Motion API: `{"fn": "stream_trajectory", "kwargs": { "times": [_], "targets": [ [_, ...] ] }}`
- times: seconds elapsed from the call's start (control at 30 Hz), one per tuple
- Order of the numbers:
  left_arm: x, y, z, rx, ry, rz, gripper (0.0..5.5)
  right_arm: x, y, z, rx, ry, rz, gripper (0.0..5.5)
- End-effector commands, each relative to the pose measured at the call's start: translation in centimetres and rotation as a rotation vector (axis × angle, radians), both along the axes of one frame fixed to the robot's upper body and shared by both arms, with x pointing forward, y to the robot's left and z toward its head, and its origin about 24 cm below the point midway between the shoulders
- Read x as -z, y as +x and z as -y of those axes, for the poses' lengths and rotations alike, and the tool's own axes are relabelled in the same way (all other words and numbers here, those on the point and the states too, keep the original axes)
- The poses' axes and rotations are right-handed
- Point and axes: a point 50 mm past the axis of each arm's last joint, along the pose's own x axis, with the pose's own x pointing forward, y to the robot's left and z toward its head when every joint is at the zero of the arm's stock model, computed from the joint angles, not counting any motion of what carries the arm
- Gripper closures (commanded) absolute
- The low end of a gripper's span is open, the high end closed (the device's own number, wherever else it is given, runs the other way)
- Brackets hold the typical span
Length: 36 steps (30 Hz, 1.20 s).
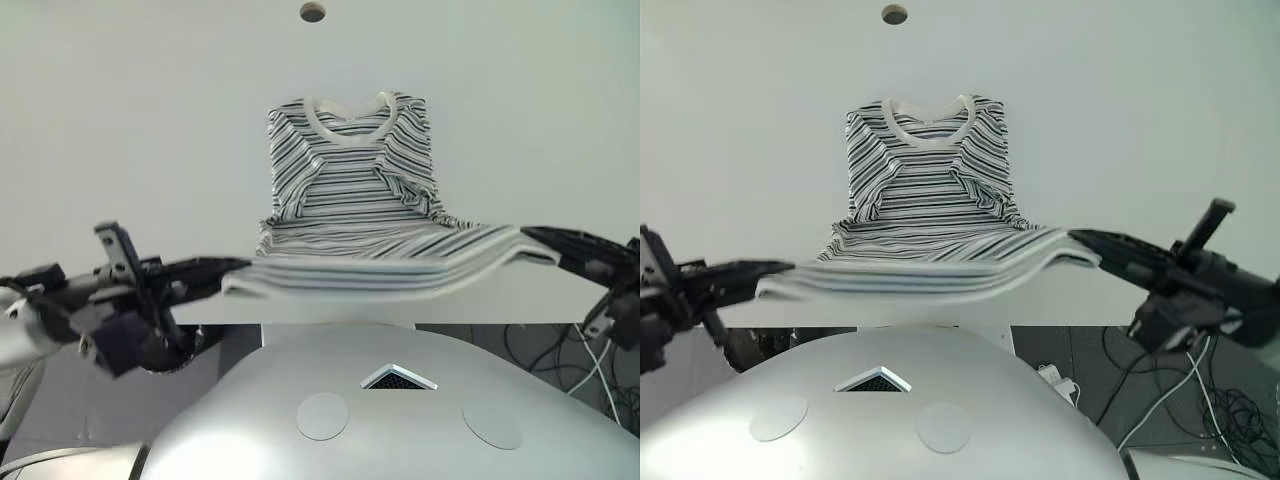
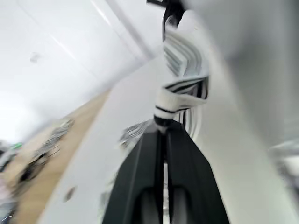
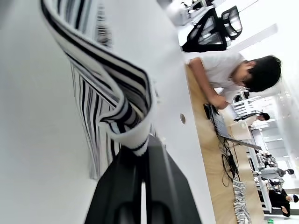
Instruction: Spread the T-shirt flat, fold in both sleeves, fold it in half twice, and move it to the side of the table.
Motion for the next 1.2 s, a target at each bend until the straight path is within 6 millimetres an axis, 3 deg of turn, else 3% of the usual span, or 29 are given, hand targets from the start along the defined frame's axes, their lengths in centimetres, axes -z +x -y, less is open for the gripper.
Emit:
{"fn": "stream_trajectory", "kwargs": {
  "times": [0.03,0.3,0.47,0.63,0.73,0.8,1.0,1.1,1.2],
  "targets": [
    [2.2,5.2,0.1,-0.195,0.125,0.217,5.5,2.3,4.8,-0.1,0.055,-0.087,-0.018,5.47],
    [5.4,14.1,-0.3,-0.402,0.242,0.4,5.5,4.4,16.7,-2.4,0.076,-0.161,-0.03,5.47],
    [8.0,18.1,0.1,-0.438,0.342,0.388,5.5,7.7,21.6,-3.4,0.124,-0.212,-0.158,5.47],
    [11.6,20.4,1.2,-0.448,0.458,0.324,4.73,10.9,23.5,-3.9,0.238,-0.199,-0.263,4.68],
    [12.6,21.8,0.2,-0.599,0.455,0.271,4.08,11.6,23.9,-3.8,0.308,-0.133,-0.276,4.01],
    [12.7,22.5,-1.3,-0.769,0.354,0.176,3.74,11.8,24.1,-3.3,0.381,-0.016,-0.327,3.65],
    [11.5,22.8,-4.7,-1.097,0.011,0.031,2.73,13.2,24.4,-1.5,0.716,0.28,-0.446,3.62],
    [11.2,22.2,-3.8,-1.013,-0.03,0.1,2.53,12.8,24.5,-1.5,0.738,0.374,-0.398,3.62],
    [10.0,21.4,-1.8,-0.874,-0.094,0.241,2.53,10.5,24.9,-2.6,0.644,0.516,-0.293,3.62]
  ]
}}
